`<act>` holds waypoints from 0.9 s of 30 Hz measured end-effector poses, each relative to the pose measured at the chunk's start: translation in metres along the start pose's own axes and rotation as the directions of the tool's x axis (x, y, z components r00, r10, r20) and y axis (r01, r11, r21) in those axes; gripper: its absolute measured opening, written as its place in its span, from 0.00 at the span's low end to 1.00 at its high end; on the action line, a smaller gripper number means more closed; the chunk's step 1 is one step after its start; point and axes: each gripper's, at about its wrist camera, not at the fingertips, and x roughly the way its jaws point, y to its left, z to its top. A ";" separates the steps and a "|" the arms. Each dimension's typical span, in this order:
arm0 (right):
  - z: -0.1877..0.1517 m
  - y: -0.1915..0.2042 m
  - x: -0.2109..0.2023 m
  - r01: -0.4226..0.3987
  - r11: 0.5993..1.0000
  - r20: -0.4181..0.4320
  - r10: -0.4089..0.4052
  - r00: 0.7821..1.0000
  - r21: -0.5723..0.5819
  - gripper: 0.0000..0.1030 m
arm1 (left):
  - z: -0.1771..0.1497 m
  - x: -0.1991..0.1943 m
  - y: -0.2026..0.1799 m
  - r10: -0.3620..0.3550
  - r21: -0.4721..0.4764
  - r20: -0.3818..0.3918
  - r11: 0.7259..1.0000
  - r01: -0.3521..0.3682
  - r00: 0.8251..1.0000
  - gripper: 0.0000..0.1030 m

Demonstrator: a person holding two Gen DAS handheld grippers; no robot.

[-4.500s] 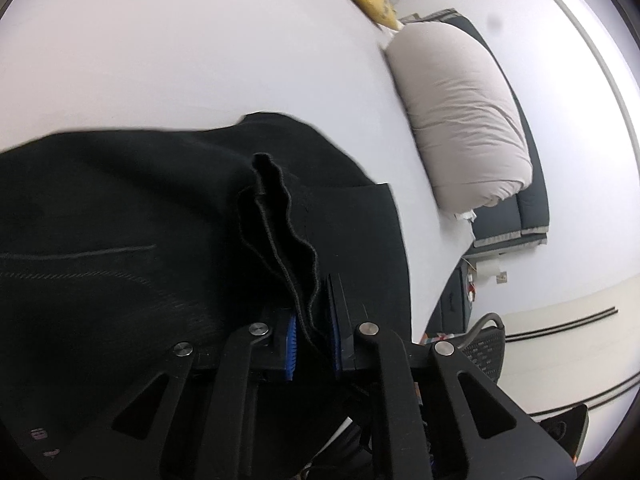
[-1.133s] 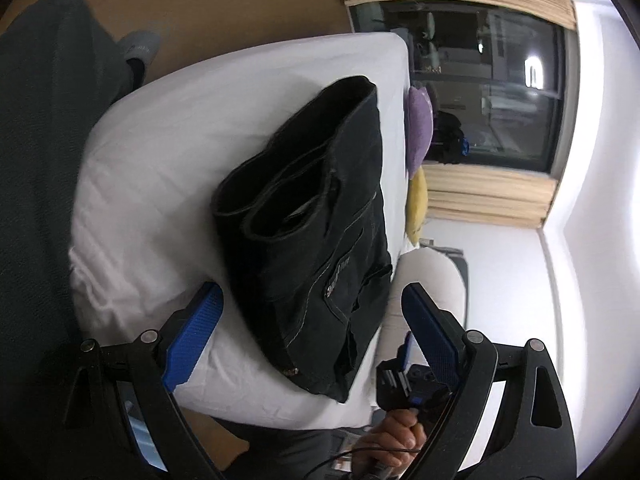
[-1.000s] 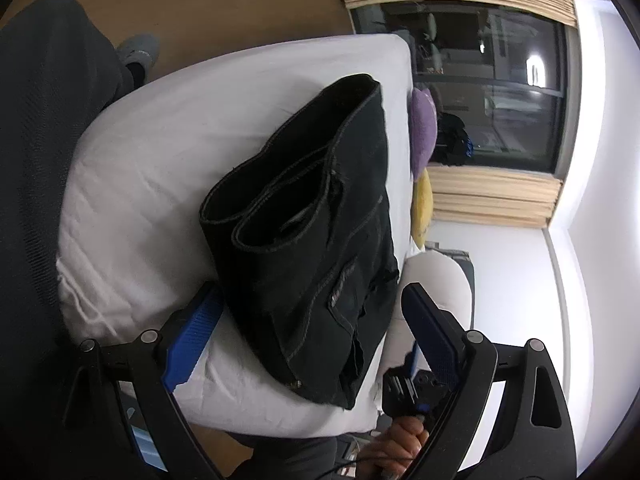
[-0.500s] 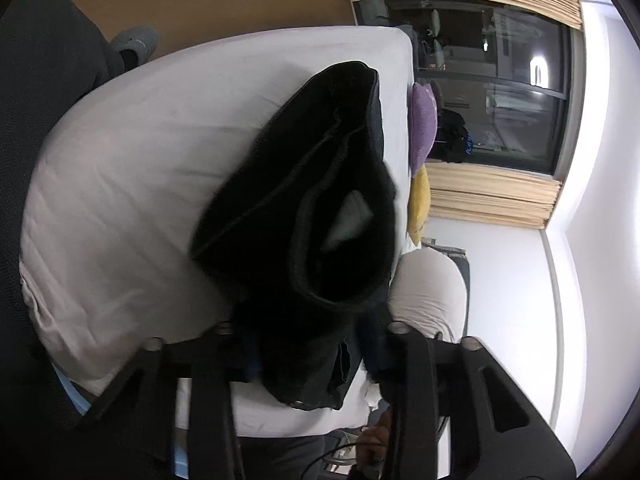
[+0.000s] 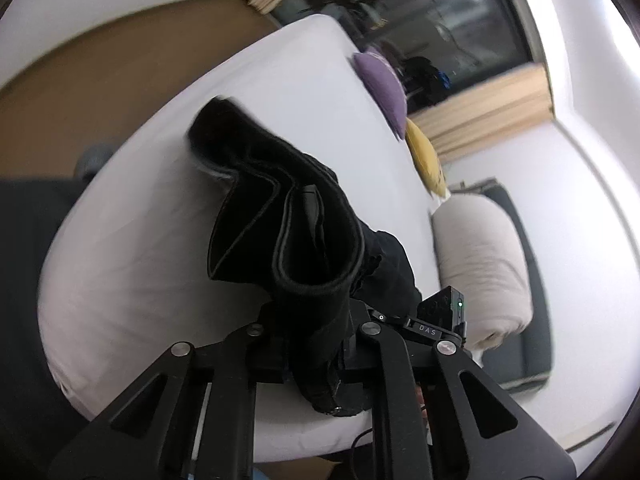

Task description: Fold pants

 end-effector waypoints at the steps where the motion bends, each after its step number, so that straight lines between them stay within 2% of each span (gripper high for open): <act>1: -0.001 -0.001 -0.002 -0.004 1.000 0.001 0.004 1.000 -0.001 0.00 | 0.002 0.000 -0.010 0.004 0.027 0.003 1.000 -0.004 1.000 0.09; 2: -0.002 0.002 -0.005 0.006 1.000 0.004 -0.006 1.000 -0.010 0.00 | 0.002 0.001 -0.017 0.004 0.050 0.004 0.999 -0.004 1.000 0.09; 3: -0.002 0.007 -0.009 0.013 1.000 0.012 -0.013 1.000 -0.023 0.08 | 0.003 0.002 -0.028 0.009 0.080 0.005 0.997 -0.009 1.000 0.09; 4: -0.003 0.012 -0.016 0.011 0.999 0.028 -0.010 1.000 -0.036 0.34 | 0.003 0.004 -0.043 0.015 0.129 0.007 0.992 -0.016 1.000 0.09; 5: -0.003 0.016 -0.026 -0.019 0.999 0.052 0.022 0.998 -0.045 0.48 | 0.003 0.005 -0.056 0.015 0.173 0.008 0.985 -0.017 1.000 0.09; 6: -0.004 0.019 -0.036 -0.060 0.997 0.076 0.063 0.995 -0.049 0.67 | 0.001 0.009 -0.074 0.017 0.236 0.007 0.971 -0.019 1.000 0.09; 9: -0.001 0.030 -0.070 -0.158 0.984 0.126 0.168 0.978 -0.089 0.70 | -0.010 0.029 -0.124 0.019 0.391 -0.016 0.920 -0.011 1.000 0.09; 12: 0.002 0.033 -0.097 -0.237 0.964 0.127 0.252 0.959 -0.121 0.78 | -0.039 0.068 -0.173 0.026 0.543 -0.080 0.840 0.022 0.996 0.09; 13: 0.002 0.032 -0.105 -0.258 0.958 0.127 0.274 0.953 -0.129 0.80 | -0.047 0.077 -0.180 0.031 0.573 -0.095 0.819 0.029 0.995 0.09; 15: 0.002 0.028 -0.121 -0.293 0.946 0.130 0.311 0.942 -0.137 0.85 | -0.072 0.106 -0.199 0.059 0.649 -0.141 0.760 0.047 0.988 0.09; 16: 0.002 0.025 -0.127 -0.303 0.943 0.134 0.321 0.938 -0.136 0.88 | -0.088 0.122 -0.206 0.084 0.691 -0.163 0.721 0.054 0.983 0.09; 19: -0.007 0.007 -0.144 -0.309 0.944 0.168 0.324 0.931 -0.113 0.93 | -0.115 0.164 -0.215 0.145 0.756 -0.211 0.652 0.068 0.967 0.09; 20: -0.011 0.003 -0.147 -0.307 0.946 0.175 0.321 0.931 -0.104 0.93 | -0.125 0.172 -0.217 0.167 0.781 -0.221 0.620 0.072 0.961 0.09; 24: -0.021 -0.018 -0.153 -0.282 0.959 0.178 0.285 0.942 -0.042 0.93 | -0.163 0.193 -0.225 0.260 0.885 -0.187 0.462 0.048 0.947 0.09; 25: -0.022 -0.020 -0.152 -0.273 0.961 0.175 0.275 0.945 -0.035 0.93 | -0.174 0.198 -0.225 0.286 0.911 -0.165 0.411 0.035 0.944 0.09; 27: -0.025 -0.023 -0.147 -0.221 0.975 0.156 0.221 0.963 -0.021 0.93 | -0.184 0.203 -0.230 0.310 0.935 -0.135 0.355 0.018 0.941 0.09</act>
